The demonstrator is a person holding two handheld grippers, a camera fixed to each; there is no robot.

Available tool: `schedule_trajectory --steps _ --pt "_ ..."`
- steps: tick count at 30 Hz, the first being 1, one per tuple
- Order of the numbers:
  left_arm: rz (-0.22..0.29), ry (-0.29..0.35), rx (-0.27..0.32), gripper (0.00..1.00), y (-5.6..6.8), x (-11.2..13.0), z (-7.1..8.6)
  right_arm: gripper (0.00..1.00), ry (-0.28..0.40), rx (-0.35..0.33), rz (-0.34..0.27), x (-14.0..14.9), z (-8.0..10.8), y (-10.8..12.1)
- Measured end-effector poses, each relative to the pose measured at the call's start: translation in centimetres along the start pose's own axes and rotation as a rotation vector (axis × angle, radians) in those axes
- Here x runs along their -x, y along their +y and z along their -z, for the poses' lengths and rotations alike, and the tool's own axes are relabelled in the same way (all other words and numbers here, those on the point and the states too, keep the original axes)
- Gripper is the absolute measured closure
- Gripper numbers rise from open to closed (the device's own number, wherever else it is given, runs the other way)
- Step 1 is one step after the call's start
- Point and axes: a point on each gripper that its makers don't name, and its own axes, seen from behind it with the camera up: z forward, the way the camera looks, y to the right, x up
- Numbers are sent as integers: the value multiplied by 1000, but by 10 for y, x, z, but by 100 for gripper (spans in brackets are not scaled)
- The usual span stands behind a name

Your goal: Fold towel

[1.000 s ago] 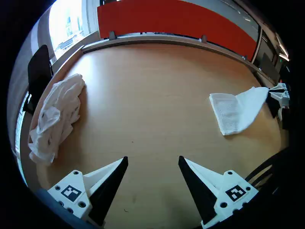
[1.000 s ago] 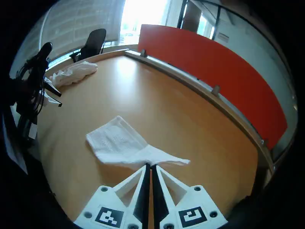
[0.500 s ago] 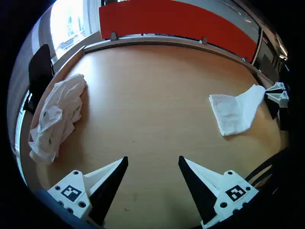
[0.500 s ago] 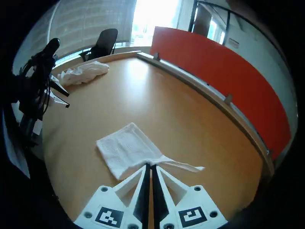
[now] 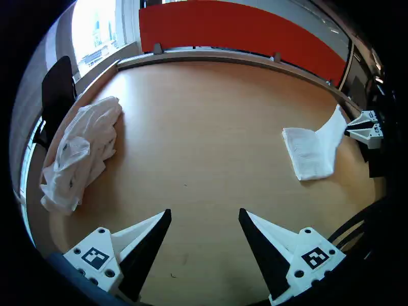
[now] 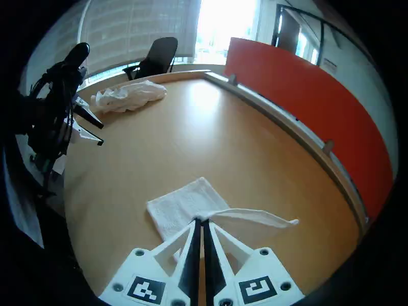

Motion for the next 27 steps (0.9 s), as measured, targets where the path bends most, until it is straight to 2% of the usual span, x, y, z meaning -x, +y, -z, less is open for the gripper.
schedule_trajectory --steps 11,13,17,18,21,27 --pt "36 3 -27 1 -16 10 9 96 -26 -87 38 -3 -27 -31" --pt "42 2 -32 1 -18 13 11 88 -36 -87 38 -1 -31 -32" --pt "50 -1 -39 1 -22 17 13 43 -54 -76 33 3 -37 -31" --pt "52 -1 -41 1 -23 18 13 38 -56 -74 32 4 -38 -31" --pt "55 -2 -43 1 -24 20 14 32 -57 -72 25 5 -37 -30" --pt "57 1 -39 1 -23 19 14 31 -61 -67 4 8 -36 -28"
